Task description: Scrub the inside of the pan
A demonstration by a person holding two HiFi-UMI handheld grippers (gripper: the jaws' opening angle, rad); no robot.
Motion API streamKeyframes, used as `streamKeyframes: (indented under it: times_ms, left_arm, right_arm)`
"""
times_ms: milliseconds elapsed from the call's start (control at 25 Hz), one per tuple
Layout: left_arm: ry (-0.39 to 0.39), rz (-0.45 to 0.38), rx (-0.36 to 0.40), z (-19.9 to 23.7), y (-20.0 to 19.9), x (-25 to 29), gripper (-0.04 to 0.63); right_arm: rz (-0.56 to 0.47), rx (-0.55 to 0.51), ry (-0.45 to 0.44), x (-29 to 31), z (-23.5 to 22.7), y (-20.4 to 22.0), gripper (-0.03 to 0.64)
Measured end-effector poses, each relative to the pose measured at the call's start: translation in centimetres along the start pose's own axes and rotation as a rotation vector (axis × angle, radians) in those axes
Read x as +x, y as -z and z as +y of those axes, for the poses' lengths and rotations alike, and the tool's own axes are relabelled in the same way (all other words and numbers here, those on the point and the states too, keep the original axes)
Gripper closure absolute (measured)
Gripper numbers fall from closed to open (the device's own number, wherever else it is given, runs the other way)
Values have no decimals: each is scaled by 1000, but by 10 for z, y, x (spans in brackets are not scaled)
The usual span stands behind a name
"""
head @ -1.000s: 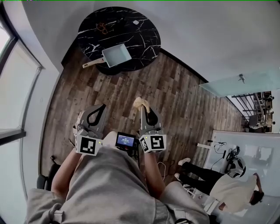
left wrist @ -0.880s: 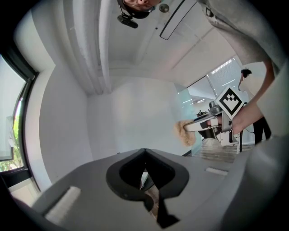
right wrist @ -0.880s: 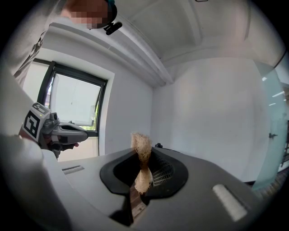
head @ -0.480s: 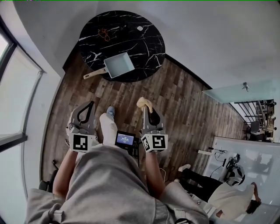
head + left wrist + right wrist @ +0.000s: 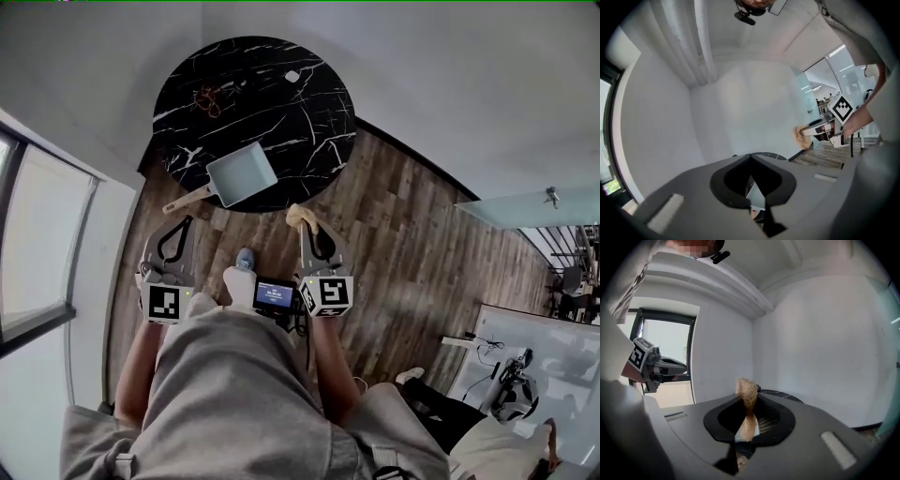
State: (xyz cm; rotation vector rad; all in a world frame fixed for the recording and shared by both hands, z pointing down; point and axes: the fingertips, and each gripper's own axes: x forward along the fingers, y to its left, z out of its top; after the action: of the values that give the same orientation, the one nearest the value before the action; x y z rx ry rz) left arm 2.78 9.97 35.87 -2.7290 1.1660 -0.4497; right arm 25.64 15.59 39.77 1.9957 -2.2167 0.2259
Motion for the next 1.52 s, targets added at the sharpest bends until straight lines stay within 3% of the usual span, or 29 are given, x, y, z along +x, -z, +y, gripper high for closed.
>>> streamKeyframes:
  times_ms: [320, 560, 760, 960, 1200, 1400, 1520]
  left_arm:
    - [13, 61, -6, -9, 2, 65, 597]
    - [44, 53, 16, 0, 5, 88, 597]
    - [90, 69, 58, 13, 40, 95, 596]
    - [195, 123, 55, 37, 85, 117, 595]
    - [357, 219, 45, 55, 163, 144, 585]
    - [456, 346, 47, 42, 224, 141, 563]
    - [481, 425, 94, 39, 258, 139, 533]
  right_arm:
    - [73, 13, -73, 63, -34, 21, 565]
    - [129, -17, -96, 100, -42, 30, 565]
    - [206, -83, -107, 131, -38, 41, 565]
    - [301, -191, -121, 166, -26, 52, 565]
    - [476, -427, -187, 210, -8, 85, 565]
    - [625, -863, -316, 228, -1, 152, 565]
    - [687, -1033, -407, 242, -3, 191, 563]
